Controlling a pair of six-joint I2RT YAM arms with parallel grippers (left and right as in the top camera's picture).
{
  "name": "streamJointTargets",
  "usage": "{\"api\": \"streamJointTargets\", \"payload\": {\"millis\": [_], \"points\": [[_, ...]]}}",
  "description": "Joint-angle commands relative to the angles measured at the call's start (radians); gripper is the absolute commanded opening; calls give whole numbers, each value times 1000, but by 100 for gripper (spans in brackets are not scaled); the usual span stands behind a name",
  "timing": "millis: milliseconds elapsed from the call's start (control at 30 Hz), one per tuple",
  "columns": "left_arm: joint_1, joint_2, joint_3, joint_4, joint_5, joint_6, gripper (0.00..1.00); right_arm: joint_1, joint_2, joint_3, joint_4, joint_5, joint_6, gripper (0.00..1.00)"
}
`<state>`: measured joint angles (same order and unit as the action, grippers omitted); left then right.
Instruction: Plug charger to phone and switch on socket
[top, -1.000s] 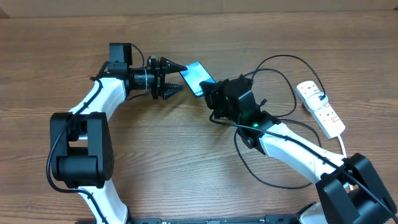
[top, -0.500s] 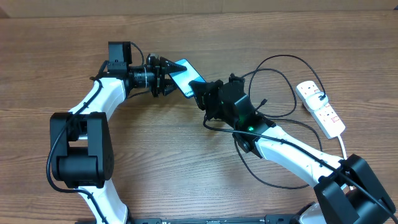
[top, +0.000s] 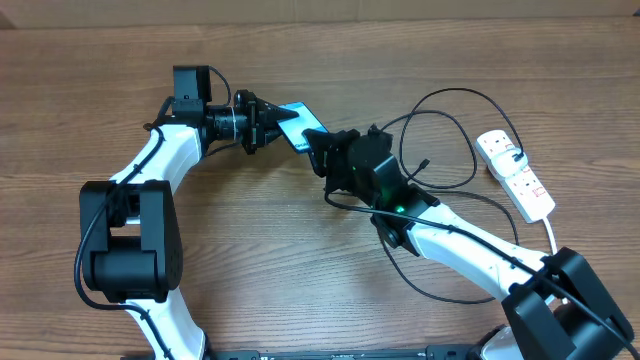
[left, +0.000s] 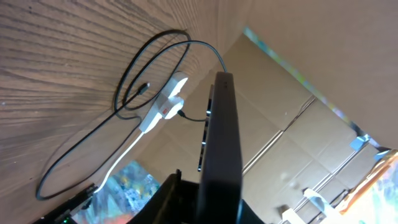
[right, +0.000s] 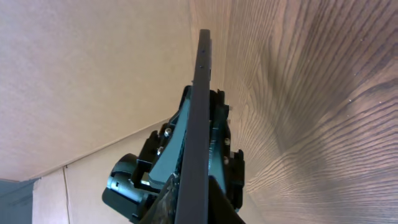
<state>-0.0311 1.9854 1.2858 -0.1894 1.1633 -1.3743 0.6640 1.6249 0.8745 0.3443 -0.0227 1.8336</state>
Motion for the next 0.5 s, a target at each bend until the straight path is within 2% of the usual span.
{"api": "streamJointTargets", "payload": {"millis": [0,67,133,200,267,400,467], "points": [[-3,-2,5,-8,-21,-37,14,5,-10,13,47,22,4,8],[-3,-2,5,-7,-21,-62,5,5,-8,13,45,21,3,8],[-3,-2,5,-4,-22,-81,4,5,-8,13,41,16,3,11],[-3,-2,5,15,-22,-81,4,5,-8,13,25,-7,2,25],[-2,-2,5,43,-64,-64,4,5,-8,13,-38,-17,-5,44],[13,-2,5,48,-215,74,4,-2,-8,13,-185,-7,-8,57],[24,-2,5,48,-243,151,4,-10,-8,13,-239,42,-93,68]]}}
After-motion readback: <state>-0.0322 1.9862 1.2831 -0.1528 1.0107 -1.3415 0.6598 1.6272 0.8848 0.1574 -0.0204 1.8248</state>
